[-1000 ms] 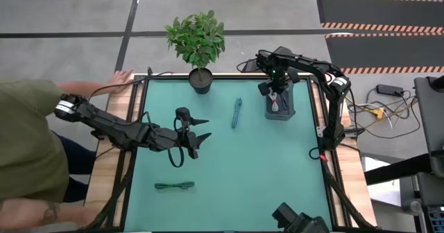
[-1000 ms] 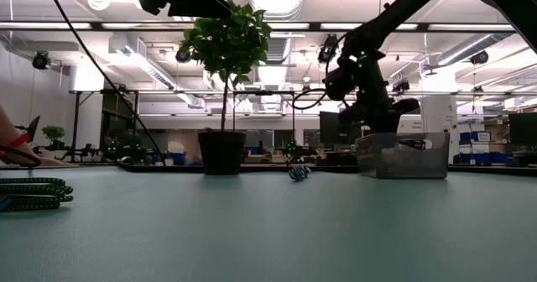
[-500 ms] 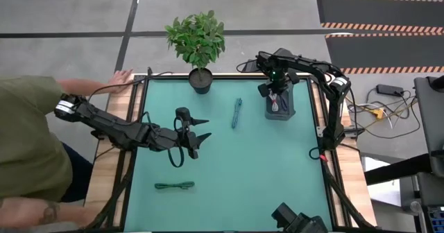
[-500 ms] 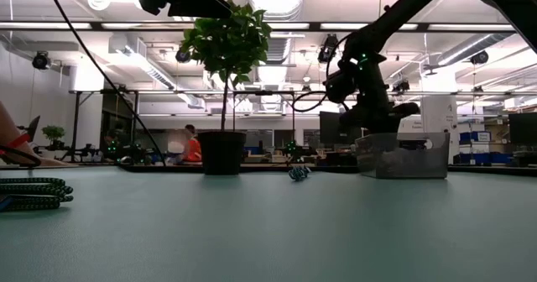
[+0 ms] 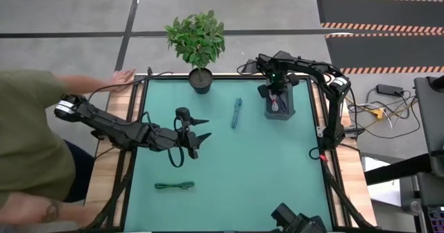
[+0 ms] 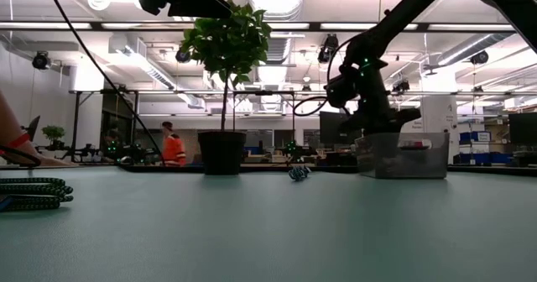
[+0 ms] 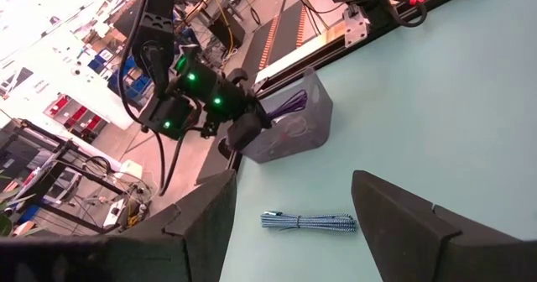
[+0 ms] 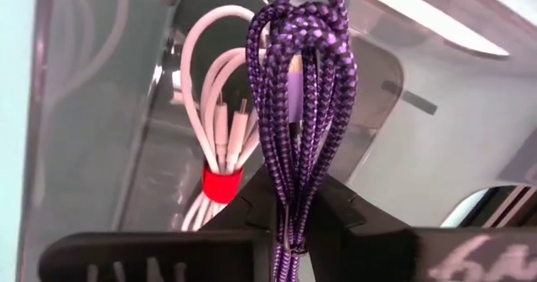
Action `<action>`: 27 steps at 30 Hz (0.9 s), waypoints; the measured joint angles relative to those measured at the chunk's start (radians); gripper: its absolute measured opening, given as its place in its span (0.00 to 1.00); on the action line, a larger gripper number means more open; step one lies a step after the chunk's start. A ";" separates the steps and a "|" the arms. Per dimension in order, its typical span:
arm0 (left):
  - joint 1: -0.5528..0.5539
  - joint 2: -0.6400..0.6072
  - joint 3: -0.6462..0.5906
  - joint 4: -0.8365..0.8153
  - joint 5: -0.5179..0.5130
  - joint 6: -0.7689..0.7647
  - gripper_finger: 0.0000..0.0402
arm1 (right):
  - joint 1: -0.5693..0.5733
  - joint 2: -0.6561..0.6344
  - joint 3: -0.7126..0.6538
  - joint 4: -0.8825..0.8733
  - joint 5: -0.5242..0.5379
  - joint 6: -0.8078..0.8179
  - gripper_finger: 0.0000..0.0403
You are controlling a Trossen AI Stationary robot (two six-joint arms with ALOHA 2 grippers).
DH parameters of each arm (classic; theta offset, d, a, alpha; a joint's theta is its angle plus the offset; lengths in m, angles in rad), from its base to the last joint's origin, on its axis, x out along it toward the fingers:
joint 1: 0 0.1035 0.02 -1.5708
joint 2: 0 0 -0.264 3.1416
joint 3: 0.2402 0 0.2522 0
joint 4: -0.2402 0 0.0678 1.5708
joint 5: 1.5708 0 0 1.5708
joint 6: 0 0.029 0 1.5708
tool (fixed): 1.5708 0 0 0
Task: Pick and place USB-C Cables
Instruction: Put the purple charger cable into the black bin, then put the green charger cable into the black bin
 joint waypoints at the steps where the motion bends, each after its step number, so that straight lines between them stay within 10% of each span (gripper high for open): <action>1: 0.000 0.000 0.000 0.000 0.000 0.000 0.55 | 0.000 0.000 0.000 0.004 0.005 0.006 0.10; 27: 0.000 0.000 0.000 -0.007 0.000 -0.011 0.55 | 0.010 -0.101 0.000 0.006 0.010 0.022 0.35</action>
